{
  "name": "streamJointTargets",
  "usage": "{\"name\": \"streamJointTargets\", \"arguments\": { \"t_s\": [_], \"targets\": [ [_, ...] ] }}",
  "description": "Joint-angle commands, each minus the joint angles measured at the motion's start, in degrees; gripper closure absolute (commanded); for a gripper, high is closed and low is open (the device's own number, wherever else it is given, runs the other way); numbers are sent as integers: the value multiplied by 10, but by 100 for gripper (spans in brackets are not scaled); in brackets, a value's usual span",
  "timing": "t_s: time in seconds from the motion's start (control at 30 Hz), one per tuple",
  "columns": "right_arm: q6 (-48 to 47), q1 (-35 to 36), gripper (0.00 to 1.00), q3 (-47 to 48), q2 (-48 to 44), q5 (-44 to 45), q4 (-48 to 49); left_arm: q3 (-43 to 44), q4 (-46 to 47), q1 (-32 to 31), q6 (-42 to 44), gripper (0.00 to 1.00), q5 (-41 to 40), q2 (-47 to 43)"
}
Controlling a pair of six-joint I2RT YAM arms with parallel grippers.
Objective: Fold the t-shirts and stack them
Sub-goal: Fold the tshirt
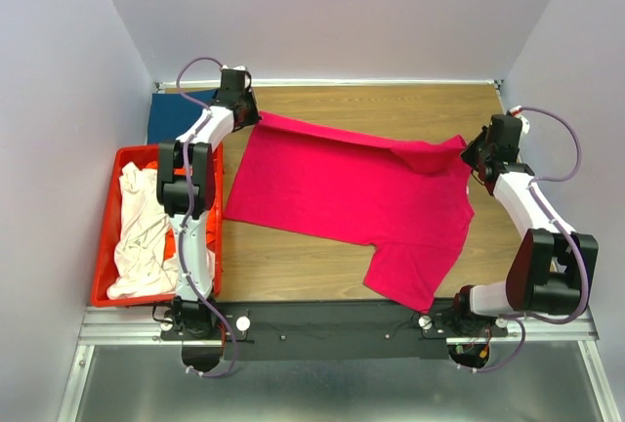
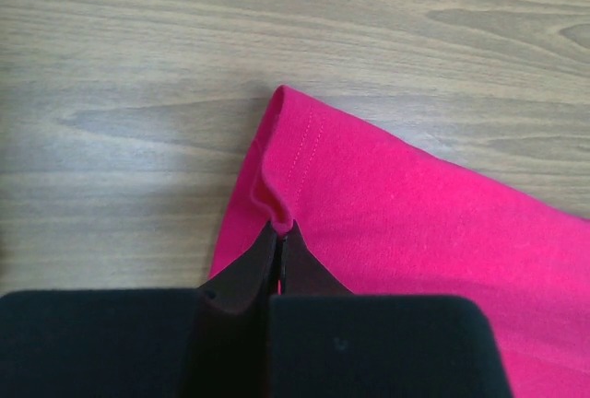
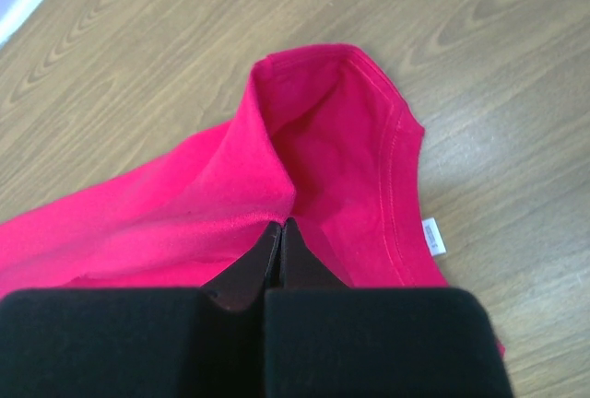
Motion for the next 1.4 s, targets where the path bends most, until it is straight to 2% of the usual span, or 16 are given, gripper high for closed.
{"name": "streamJointTargets", "arguments": {
  "t_s": [0.0, 0.23, 0.4, 0.67, 0.8, 1.37],
  "targets": [
    [16, -3, 99, -10, -16, 25, -20, -19, -19, 7, 6, 100, -33, -41],
    [15, -3, 99, -8, -19, 34, -23, -13, -14, 6, 14, 100, -55, -61],
    [18, -3, 99, -3, -11, 30, -24, 73, -25, 6, 30, 100, -53, -24],
    [19, -3, 99, 35, 29, 10, -24, 105, 23, 6, 31, 100, -20, 8],
    [22, -3, 99, 40, 34, -4, -24, 97, 24, 6, 29, 100, -13, 13],
    [14, -3, 99, -5, -16, 35, -24, -2, -20, 7, 23, 100, -55, -35]
  ]
}}
